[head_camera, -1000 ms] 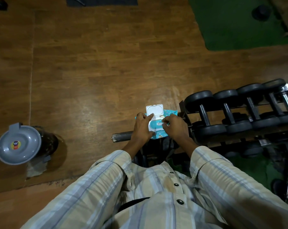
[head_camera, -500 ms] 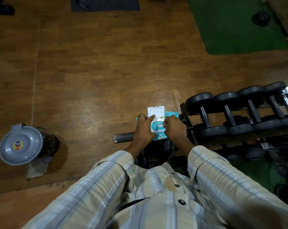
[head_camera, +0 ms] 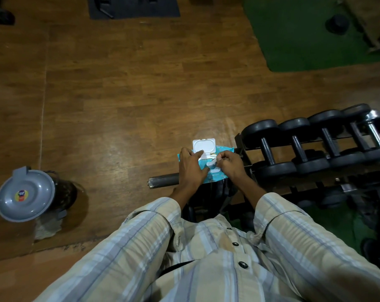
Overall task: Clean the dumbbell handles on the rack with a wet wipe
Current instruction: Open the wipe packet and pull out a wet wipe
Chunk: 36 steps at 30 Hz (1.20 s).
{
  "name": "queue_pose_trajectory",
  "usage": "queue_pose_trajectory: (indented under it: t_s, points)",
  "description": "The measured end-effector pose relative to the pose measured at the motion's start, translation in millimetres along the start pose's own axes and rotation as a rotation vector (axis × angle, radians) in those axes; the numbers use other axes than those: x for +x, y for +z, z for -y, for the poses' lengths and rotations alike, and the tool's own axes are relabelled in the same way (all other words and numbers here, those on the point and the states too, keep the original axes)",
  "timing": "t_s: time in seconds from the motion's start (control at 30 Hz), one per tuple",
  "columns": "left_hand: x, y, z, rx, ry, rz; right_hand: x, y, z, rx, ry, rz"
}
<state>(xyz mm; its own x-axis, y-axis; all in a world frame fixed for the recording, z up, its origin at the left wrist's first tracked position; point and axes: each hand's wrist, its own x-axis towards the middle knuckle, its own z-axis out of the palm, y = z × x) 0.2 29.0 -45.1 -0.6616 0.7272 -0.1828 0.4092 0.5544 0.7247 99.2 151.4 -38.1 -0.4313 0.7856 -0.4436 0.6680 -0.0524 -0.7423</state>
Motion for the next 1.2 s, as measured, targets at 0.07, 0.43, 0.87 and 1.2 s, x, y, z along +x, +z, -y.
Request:
queue_pose_trajectory:
  t_s: [0.07, 0.43, 0.87, 1.2]
  points:
    - [0, 1, -2, 0.010, -0.010, -0.003, -2, -1, 1, 0.101, 0.070, -0.018]
    - [0, 7, -3, 0.086, -0.033, 0.044, -18, -16, 10, 0.858, 0.357, 0.061]
    - [1, -5, -18, -0.256, -0.027, 0.122, -20, -26, 21, 0.855, 0.329, 0.172]
    - [13, -10, -20, -0.757, -0.391, 0.192, -20, -26, 18, 0.539, 0.303, 0.126]
